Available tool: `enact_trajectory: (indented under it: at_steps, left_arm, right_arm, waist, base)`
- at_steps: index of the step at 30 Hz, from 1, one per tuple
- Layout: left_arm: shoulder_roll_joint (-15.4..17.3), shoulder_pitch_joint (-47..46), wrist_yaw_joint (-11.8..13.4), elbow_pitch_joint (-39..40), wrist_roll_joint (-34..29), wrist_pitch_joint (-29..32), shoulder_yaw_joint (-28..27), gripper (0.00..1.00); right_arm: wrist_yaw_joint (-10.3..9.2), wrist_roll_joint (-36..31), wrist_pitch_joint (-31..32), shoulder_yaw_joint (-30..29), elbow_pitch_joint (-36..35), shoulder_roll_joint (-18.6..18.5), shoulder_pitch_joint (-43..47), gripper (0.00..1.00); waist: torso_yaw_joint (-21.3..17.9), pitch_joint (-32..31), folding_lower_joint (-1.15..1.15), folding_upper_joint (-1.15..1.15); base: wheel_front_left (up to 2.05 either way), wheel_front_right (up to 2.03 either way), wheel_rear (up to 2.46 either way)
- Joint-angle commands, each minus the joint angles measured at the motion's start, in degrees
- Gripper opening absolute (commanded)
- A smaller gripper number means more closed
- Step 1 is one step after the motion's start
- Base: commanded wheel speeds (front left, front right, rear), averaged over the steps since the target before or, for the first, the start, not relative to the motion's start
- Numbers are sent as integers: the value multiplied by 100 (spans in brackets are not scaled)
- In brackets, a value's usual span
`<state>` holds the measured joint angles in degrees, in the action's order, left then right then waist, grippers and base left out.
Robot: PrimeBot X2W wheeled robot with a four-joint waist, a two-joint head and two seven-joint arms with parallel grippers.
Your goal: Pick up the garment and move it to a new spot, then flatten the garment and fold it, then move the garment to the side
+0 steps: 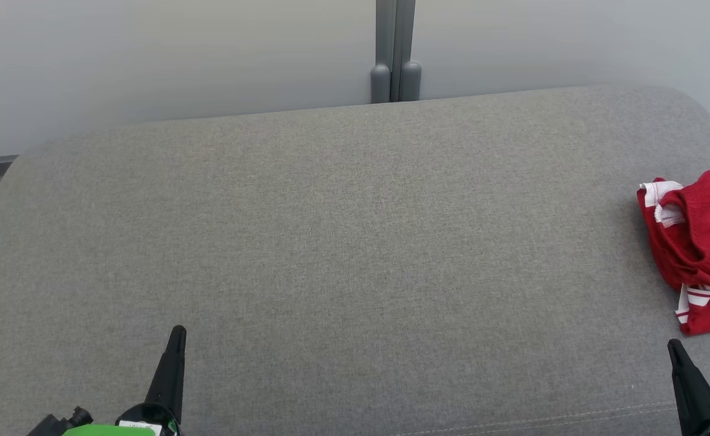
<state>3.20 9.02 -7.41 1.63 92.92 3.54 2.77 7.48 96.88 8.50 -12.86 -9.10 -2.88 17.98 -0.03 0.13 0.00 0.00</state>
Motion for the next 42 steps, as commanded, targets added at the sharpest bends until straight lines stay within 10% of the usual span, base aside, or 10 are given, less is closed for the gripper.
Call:
enact_trajectory:
  at_steps: [1, 42]
  left_arm:
    - [2, 67, -37, 23, 27, 31, -18, 0]
    - [-22, 68, -31, 22, -5, 42, -41, 0]
  right_arm:
    - [2, 22, 19, -19, -25, -7, 55, 0]
    - [2, 33, -13, 4, -26, -5, 60, 0]
  waist:
    - [0, 0, 0, 0]
    - [0, 0, 0, 0]
  base:
    - [0, 0, 0]
    - [0, 0, 0]
